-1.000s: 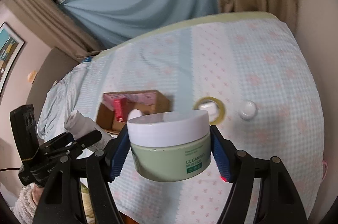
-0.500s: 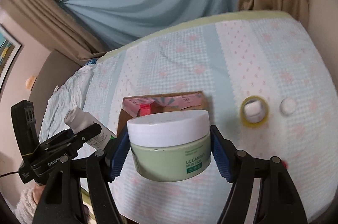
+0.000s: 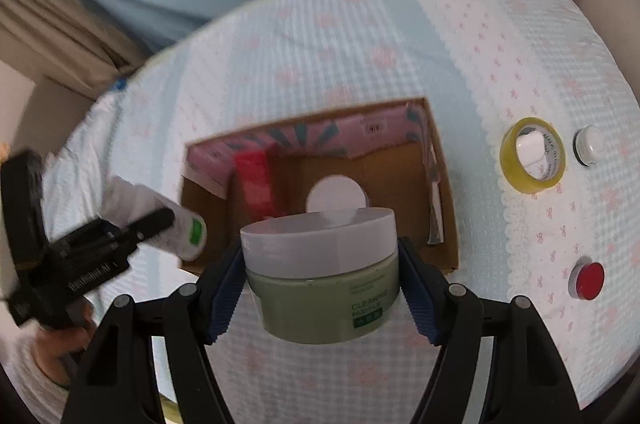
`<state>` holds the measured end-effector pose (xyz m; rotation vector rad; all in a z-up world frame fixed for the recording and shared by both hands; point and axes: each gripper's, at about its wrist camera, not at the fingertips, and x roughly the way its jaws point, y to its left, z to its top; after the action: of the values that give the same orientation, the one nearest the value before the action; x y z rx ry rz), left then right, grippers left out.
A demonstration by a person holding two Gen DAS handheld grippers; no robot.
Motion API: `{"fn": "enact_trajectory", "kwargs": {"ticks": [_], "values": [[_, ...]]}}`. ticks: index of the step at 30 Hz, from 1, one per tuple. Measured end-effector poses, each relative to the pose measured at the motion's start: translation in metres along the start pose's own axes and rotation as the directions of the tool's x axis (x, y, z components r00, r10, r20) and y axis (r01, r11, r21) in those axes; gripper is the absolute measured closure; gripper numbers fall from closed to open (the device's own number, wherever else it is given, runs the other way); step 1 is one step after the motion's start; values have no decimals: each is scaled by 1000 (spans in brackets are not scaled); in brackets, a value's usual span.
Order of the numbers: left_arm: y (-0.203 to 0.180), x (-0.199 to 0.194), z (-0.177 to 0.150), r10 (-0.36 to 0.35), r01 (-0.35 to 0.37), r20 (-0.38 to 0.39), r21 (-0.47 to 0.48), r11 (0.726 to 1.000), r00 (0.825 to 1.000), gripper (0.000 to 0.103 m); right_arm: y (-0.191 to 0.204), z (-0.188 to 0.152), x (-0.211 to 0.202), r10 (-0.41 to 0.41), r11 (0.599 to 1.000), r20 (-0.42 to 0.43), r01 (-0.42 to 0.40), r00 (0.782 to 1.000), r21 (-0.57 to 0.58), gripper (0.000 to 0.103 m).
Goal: Organize rigid objects
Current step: 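Carry the pill bottle and green jar over the cardboard box, then release pill bottle into box with left tool while right tool releases green jar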
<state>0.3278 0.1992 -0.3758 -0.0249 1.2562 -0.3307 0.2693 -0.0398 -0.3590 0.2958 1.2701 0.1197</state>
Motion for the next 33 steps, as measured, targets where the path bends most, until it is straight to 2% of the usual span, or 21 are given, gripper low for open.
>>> {"fn": "enact_trajectory", "kwargs": {"ticks": [6,11,14,17,21,22,23,24,25,29,33], "values": [[10,37,3,5,-5,-38,2,1000,999,54,-4,3,45,-87,993,-70,81,994,-87,35],[11,67,4,21,-20,-85,11,1000,996,54,-4,6,79,-167,978,-116,150,979,-144,35],[11,76,4,43,-43,-89,0,999,995,54,-3,8,91,-206,967,-130,182,970,-179,35],[16,83,2,49,-55,-99,-53,997,994,54,0,13,103,-232,956,-147,198,962,-214,35],[15,88,3,79,-85,-115,-53,995,990,54,6,20,113,-273,941,-161,228,949,-249,35],[14,88,4,83,-89,-115,-49,995,990,47,6,21,114,-275,941,-166,229,947,-250,35],[13,86,6,82,-88,-109,-46,995,991,22,6,20,116,-274,942,-173,228,946,-245,32],[10,82,8,83,-87,-95,-43,995,992,6,7,20,116,-274,943,-173,229,946,-240,22],[9,79,11,78,-82,-81,-43,996,994,0,7,20,116,-273,944,-170,229,947,-238,0],[7,73,17,54,-58,-68,-60,997,996,0,13,16,108,-277,928,-132,229,952,-293,0],[3,68,15,63,-66,-59,-48,997,996,0,15,11,100,-278,922,-109,234,954,-308,0]]}}
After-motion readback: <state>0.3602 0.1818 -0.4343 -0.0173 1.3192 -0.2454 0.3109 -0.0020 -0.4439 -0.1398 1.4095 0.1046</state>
